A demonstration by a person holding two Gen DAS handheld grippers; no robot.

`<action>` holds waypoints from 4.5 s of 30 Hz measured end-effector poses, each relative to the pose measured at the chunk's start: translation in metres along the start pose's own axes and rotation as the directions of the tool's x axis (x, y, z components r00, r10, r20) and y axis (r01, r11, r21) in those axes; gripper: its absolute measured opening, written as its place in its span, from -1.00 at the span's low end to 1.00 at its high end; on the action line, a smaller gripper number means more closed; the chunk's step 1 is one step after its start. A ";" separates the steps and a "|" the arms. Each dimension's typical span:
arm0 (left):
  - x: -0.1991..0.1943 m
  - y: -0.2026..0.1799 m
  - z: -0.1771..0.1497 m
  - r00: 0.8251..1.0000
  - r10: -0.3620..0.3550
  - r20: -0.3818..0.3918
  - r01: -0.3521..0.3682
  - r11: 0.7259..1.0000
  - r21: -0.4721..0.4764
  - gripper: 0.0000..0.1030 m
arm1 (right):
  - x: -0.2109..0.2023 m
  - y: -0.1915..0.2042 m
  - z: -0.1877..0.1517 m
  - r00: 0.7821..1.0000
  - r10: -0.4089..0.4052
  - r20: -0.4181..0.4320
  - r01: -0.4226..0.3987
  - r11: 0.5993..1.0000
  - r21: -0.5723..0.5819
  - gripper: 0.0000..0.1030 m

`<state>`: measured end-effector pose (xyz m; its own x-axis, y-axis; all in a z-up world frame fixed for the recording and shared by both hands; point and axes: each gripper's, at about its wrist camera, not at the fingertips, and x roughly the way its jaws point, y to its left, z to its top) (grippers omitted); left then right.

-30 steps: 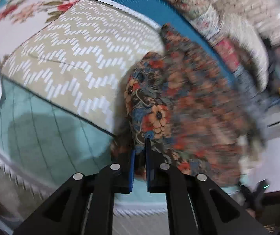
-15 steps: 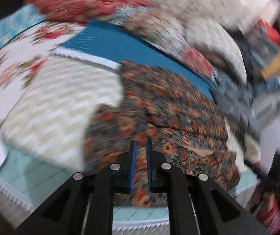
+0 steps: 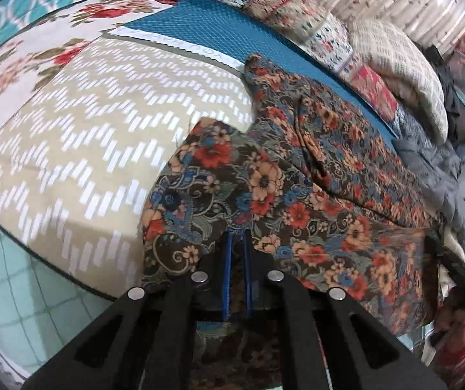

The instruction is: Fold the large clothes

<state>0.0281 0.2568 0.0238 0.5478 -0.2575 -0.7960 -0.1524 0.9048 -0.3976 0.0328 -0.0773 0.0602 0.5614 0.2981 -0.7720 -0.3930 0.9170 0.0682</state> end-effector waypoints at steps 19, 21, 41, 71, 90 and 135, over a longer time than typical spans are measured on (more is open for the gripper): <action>0.016 -0.021 0.003 0.998 0.040 0.043 -0.044 0.992 0.116 -0.14 | -0.049 -0.102 -0.094 0.995 -0.099 -0.026 0.102 0.928 0.357 -1.00; 0.011 -0.009 0.003 0.999 0.014 0.041 -0.016 0.999 0.052 -0.11 | -0.053 -0.123 -0.097 0.996 -0.084 0.007 0.070 0.876 0.476 -1.00; 0.017 -0.025 0.006 0.997 0.069 0.016 -0.070 0.993 0.099 -0.11 | -0.065 -0.146 -0.069 0.976 -0.207 0.060 0.152 0.859 0.489 -0.88; 0.036 -0.045 -0.016 0.978 -0.195 0.072 0.184 0.974 0.132 -0.11 | 0.147 -0.136 0.222 0.998 0.019 -0.064 0.003 0.944 0.329 0.30; 0.035 -0.050 -0.014 0.982 -0.174 0.079 0.161 0.976 0.149 -0.11 | 0.078 -0.073 0.223 0.975 0.214 0.057 -0.220 0.968 0.123 -0.70; 0.004 -0.117 0.003 0.996 -0.085 -0.003 0.082 0.955 0.285 -0.11 | -0.072 -0.143 -0.030 0.985 0.074 0.153 -0.140 0.860 0.491 -0.82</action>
<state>0.0505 0.1512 0.0684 0.5567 -0.3342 -0.7606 0.1340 0.9396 -0.3148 0.0262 -0.2379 0.0871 0.6357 0.4018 -0.6591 -0.0592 0.8767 0.4773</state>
